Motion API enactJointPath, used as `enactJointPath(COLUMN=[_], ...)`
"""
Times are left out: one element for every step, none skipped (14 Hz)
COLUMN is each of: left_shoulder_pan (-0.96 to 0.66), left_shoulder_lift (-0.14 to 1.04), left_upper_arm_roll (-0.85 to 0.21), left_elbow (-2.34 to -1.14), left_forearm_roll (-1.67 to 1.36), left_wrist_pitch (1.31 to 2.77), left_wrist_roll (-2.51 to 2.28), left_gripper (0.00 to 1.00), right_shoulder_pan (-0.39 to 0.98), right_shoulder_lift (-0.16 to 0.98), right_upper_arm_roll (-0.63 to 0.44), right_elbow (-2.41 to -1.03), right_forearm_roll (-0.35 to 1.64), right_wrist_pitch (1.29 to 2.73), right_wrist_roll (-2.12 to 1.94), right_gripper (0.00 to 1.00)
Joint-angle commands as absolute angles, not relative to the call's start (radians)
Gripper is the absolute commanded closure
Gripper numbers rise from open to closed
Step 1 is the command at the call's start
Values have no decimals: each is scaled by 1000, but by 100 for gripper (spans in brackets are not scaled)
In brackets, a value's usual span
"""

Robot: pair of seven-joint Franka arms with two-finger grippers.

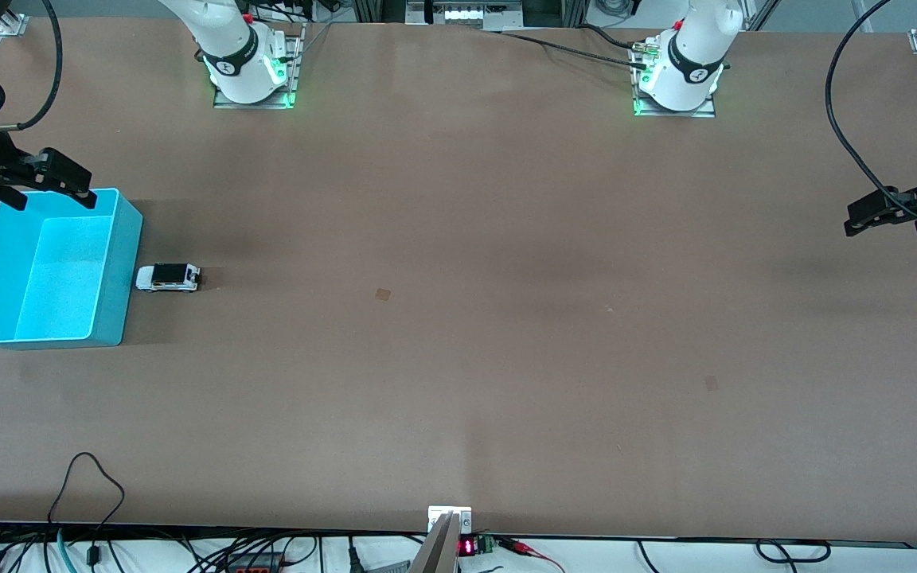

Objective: Wind and store white jeep toy
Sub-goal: 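Lower the right gripper onto the jeep beside the blue bin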

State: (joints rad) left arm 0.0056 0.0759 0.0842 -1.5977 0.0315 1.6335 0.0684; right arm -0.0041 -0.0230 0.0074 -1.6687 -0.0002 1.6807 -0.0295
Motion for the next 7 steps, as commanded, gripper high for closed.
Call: enactJointPath(left_shoulder_pan=[-11,-11,-12,-12,-11,-11,-11], left_shoulder_lift=[32,23,-3,-24,-34,-32,-32], left_upper_arm_roll=[101,101,101,94,94,94,91], left_elbow=[-1628,-1637,-1656,-1690,-1715,-1717,-1715], left_forearm_roll=[20,20,21,21,21,21,21], left_wrist_pitch=[1652,1652,1652,1652,1657,1657,1657], left_wrist_roll=[55,52,48,43,43,46,41], left_gripper=[0,0,0,0,0,0,0], right_shoulder_pan=[-9,-9,-9,-9,-12,-15,-17], right_shoulder_lift=[-37,-35,-31,-28,-26,-26,-25], right_upper_arm_roll=[8,8,8,8,6,6,6], right_elbow=[-1693,-1713,-1733,-1762,-1791,-1825,-1856], right_forearm_roll=[15,15,15,15,15,15,15], right_wrist_pitch=[1680,1690,1701,1722,1750,1784,1816], right_wrist_roll=[-49,-86,-160,-252,-355,-455,-553], right_gripper=[0,0,0,0,0,0,0])
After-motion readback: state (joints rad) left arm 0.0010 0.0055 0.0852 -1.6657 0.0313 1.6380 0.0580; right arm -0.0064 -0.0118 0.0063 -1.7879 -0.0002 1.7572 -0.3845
